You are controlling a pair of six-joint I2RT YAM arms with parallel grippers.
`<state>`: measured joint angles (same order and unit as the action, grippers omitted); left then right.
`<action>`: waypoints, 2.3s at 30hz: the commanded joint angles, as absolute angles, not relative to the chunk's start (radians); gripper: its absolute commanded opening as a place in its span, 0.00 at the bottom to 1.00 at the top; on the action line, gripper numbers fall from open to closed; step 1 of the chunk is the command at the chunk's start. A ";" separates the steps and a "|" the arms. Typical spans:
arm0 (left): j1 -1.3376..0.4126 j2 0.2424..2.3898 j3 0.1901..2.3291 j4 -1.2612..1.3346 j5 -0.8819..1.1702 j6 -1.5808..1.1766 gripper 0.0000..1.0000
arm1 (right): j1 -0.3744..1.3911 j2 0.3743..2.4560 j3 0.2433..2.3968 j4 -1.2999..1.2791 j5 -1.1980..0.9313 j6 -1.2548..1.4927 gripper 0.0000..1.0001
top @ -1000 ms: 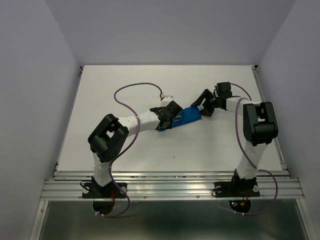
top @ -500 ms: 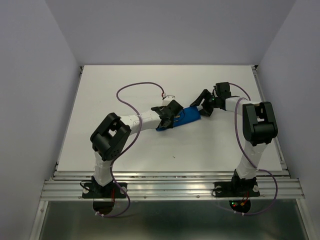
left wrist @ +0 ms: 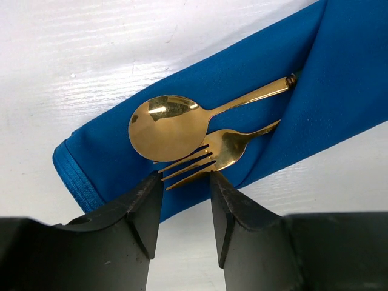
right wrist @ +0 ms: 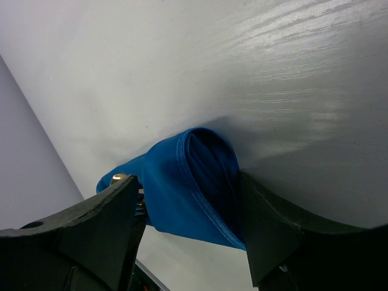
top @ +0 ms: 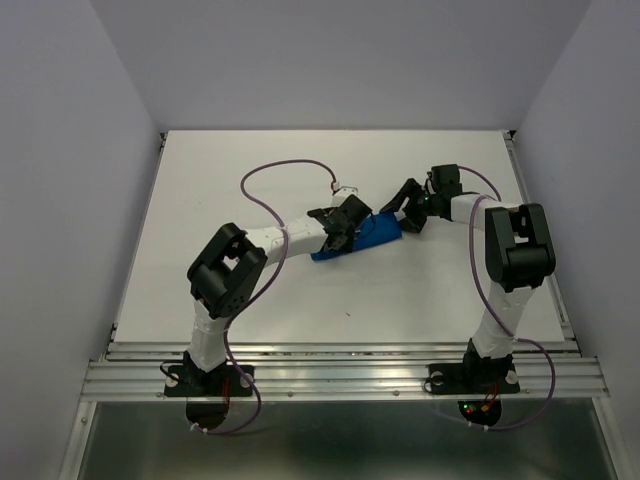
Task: Fold the napkin into a case and place the utensils inside
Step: Stuff the fork into the folded napkin.
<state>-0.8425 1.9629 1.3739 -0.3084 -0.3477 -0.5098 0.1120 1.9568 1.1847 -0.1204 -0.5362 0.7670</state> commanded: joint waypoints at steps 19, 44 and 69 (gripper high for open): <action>-0.847 1.918 1.370 -0.328 -0.344 -0.499 0.57 | 0.121 1.948 1.193 -0.118 -0.503 0.752 0.71; -0.799 1.842 1.388 -0.284 -0.327 -0.479 0.57 | 0.121 1.738 1.192 -0.262 -0.272 0.650 0.73; -0.742 1.910 1.330 -0.204 -0.196 -0.515 0.57 | 0.121 1.753 1.169 -0.262 -0.293 0.644 0.73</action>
